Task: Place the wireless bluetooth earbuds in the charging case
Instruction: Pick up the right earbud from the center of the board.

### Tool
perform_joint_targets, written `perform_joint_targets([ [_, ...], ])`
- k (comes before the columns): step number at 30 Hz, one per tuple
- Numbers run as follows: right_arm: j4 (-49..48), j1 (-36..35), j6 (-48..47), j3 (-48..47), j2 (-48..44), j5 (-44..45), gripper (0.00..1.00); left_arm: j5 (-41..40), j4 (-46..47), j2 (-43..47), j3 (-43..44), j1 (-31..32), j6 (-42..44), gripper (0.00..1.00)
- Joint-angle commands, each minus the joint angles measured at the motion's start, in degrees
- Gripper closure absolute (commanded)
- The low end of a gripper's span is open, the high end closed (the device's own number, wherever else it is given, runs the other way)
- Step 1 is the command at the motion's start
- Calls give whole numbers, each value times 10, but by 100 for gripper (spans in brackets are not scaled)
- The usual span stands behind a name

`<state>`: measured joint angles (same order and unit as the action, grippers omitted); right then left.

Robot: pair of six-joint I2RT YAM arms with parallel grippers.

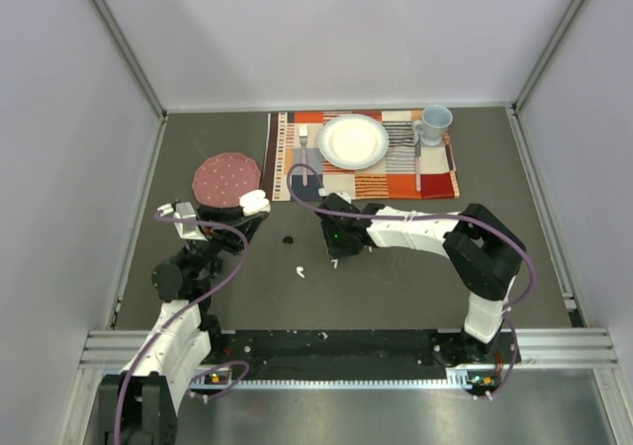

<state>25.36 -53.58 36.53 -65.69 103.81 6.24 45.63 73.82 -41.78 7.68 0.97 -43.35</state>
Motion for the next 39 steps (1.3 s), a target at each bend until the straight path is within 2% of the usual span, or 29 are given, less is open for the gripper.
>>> perform_joint_targets([
  [1,-4,-10,-1,-22,5,7,68,-3,114,5,7,-3,7,100],
  [9,-2,-16,-19,-22,1,4,63,-1,108,5,8,-3,7,100],
  [11,-3,-17,-19,-23,3,4,64,-1,106,5,8,-3,8,100],
  [13,-2,-17,-20,-24,8,4,69,-1,106,4,8,-3,10,100],
  [29,8,-18,-26,-29,15,13,70,2,86,12,11,-3,20,100],
  [33,8,-19,-25,-31,12,19,78,2,85,13,12,-3,20,100],
  [37,7,-18,-26,-32,4,28,80,2,82,13,13,-3,20,100],
  [39,7,-18,-27,-34,-2,37,86,3,79,13,14,-4,20,100],
])
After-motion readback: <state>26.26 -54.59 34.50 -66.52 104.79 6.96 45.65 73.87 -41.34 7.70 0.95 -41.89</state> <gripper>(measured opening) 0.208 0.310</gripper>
